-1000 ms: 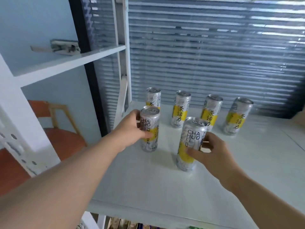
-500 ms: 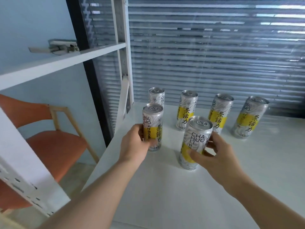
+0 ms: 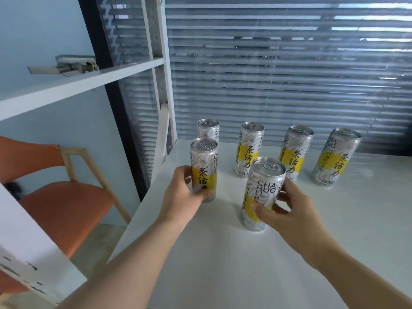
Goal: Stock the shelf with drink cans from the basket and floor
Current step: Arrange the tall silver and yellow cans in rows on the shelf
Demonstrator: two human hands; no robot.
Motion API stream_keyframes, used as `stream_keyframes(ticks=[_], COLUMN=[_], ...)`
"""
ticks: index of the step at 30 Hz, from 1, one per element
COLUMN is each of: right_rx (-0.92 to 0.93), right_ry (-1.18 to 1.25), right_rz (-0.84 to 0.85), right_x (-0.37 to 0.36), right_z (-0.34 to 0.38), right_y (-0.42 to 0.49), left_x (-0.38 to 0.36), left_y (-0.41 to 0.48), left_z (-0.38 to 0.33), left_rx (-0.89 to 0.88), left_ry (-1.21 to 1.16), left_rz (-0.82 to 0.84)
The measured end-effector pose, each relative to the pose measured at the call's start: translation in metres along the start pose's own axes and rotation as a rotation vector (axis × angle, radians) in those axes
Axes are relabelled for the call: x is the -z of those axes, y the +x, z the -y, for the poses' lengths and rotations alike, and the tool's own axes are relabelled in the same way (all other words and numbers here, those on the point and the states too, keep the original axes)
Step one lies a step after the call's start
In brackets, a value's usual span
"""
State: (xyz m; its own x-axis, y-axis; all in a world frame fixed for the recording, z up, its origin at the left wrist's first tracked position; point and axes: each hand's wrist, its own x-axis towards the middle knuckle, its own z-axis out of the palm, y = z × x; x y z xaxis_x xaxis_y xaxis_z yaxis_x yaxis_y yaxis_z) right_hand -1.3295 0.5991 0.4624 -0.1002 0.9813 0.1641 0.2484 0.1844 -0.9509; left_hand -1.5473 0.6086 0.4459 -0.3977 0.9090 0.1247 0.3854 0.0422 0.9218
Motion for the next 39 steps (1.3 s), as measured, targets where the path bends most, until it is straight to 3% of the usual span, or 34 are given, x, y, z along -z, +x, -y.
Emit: stream_keyframes(ticks=[6,39], right_rx=[-0.011,-0.017], right_ry=[0.030,-0.054], right_rz=[-0.007,-0.103], right_x=[-0.001,-0.032], right_z=[0.000,-0.009], right_y=[-0.002,0.026], left_x=[-0.008,-0.009], left_y=[0.003,0.018], left_z=[-0.006,-0.002], left_rx=[0.023,-0.038], left_ry=[0.026,0.111], left_rz=[-0.100,-0.099])
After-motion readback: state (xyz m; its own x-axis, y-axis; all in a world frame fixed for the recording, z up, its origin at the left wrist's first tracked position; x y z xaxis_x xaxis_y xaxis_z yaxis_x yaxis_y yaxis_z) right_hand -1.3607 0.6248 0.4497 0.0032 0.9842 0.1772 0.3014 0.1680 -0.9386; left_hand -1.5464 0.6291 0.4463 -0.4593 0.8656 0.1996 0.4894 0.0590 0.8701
